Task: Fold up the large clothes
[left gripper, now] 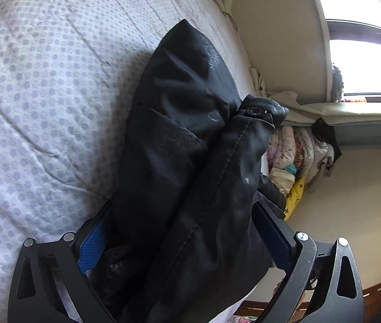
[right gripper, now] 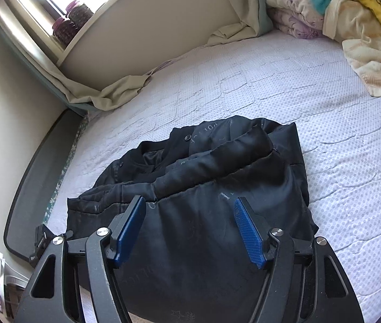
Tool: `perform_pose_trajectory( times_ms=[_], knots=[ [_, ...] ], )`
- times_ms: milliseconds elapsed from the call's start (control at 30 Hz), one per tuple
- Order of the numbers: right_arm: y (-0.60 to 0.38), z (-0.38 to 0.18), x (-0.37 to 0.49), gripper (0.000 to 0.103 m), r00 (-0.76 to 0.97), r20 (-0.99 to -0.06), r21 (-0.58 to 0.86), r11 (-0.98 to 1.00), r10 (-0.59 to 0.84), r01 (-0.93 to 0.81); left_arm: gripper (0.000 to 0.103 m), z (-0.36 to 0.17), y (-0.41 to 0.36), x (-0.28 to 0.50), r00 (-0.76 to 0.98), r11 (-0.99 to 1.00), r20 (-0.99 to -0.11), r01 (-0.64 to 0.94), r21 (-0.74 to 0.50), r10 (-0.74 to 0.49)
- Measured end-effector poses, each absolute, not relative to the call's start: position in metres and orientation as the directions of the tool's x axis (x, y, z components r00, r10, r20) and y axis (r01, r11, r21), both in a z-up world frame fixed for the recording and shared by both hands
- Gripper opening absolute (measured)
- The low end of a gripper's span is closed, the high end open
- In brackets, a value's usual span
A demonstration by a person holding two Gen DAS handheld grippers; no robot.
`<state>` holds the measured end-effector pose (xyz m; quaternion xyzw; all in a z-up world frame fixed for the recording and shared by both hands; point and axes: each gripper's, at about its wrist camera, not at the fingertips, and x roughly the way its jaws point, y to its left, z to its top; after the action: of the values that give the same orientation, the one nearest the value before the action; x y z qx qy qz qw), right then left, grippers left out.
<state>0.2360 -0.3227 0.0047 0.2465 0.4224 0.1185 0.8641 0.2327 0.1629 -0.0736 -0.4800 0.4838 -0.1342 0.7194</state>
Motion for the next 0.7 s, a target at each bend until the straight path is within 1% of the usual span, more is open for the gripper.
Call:
perform_pose_trajectory(
  times_ms=[100, 167, 200, 233, 267, 300, 333, 400, 467, 533, 567, 600, 633, 667, 700],
  knots=[
    [-0.319, 0.007, 0.236, 0.067, 0.616, -0.664, 0.530, 0.848, 0.424, -0.012, 0.097, -0.076, 0.166, 0.232, 0.527, 0.436, -0.502, -0.255, -0.863, -0.686],
    [-0.315, 0.009, 0.237, 0.067, 0.615, -0.660, 0.532, 0.847, 0.432, -0.025, 0.094, -0.078, 0.165, 0.233, 0.532, 0.413, -0.479, -0.247, -0.876, -0.698],
    [-0.312, 0.010, 0.237, 0.067, 0.612, -0.659, 0.531, 0.847, 0.437, -0.033, 0.086, -0.079, 0.163, 0.234, 0.525, 0.427, -0.489, -0.245, -0.870, -0.697],
    [-0.309, 0.010, 0.238, 0.067, 0.608, -0.660, 0.528, 0.848, 0.442, -0.043, 0.081, -0.081, 0.160, 0.235, 0.509, 0.457, -0.516, -0.248, -0.854, -0.689],
    [-0.305, 0.010, 0.239, 0.067, 0.603, -0.662, 0.526, 0.849, 0.445, -0.051, 0.074, -0.083, 0.157, 0.237, 0.498, 0.479, -0.537, -0.252, -0.841, -0.681],
    [-0.302, 0.010, 0.239, 0.068, 0.599, -0.663, 0.524, 0.850, 0.448, -0.056, 0.070, -0.085, 0.157, 0.237, 0.499, 0.478, -0.537, -0.252, -0.841, -0.680],
    [-0.297, 0.010, 0.240, 0.067, 0.592, -0.666, 0.521, 0.851, 0.454, -0.066, 0.067, -0.086, 0.158, 0.238, 0.501, 0.467, -0.528, -0.254, -0.847, -0.685],
    [-0.289, 0.009, 0.241, 0.067, 0.581, -0.673, 0.511, 0.856, 0.458, -0.082, 0.059, -0.089, 0.159, 0.238, 0.503, 0.442, -0.511, -0.259, -0.859, -0.697],
    [-0.281, 0.010, 0.242, 0.067, 0.575, -0.684, 0.486, 0.869, 0.448, -0.099, 0.053, -0.091, 0.162, 0.236, 0.505, 0.440, -0.506, -0.255, -0.861, -0.699],
    [-0.272, 0.012, 0.241, 0.067, 0.582, -0.704, 0.424, 0.898, 0.407, -0.115, 0.050, -0.091, 0.164, 0.235, 0.511, 0.436, -0.501, -0.251, -0.864, -0.699],
    [-0.266, 0.013, 0.240, 0.066, 0.591, -0.718, 0.369, 0.921, 0.368, -0.125, 0.048, -0.090, 0.165, 0.234, 0.513, 0.435, -0.498, -0.248, -0.866, -0.699],
    [-0.263, 0.014, 0.239, 0.062, 0.597, -0.724, 0.336, 0.933, 0.345, -0.130, 0.046, -0.089, 0.165, 0.233, 0.516, 0.436, -0.497, -0.244, -0.866, -0.698],
    [-0.259, 0.014, 0.239, 0.056, 0.604, -0.732, 0.291, 0.946, 0.314, -0.140, 0.046, -0.088, 0.166, 0.232, 0.517, 0.438, -0.498, -0.243, -0.866, -0.697],
    [-0.257, 0.014, 0.238, 0.052, 0.608, -0.736, 0.268, 0.953, 0.298, -0.143, 0.045, -0.088, 0.166, 0.231, 0.519, 0.438, -0.496, -0.241, -0.866, -0.696],
    [-0.255, 0.013, 0.238, 0.045, 0.610, -0.741, 0.245, 0.958, 0.282, -0.146, 0.044, -0.087, 0.166, 0.231, 0.521, 0.436, -0.494, -0.240, -0.867, -0.696]
  ],
)
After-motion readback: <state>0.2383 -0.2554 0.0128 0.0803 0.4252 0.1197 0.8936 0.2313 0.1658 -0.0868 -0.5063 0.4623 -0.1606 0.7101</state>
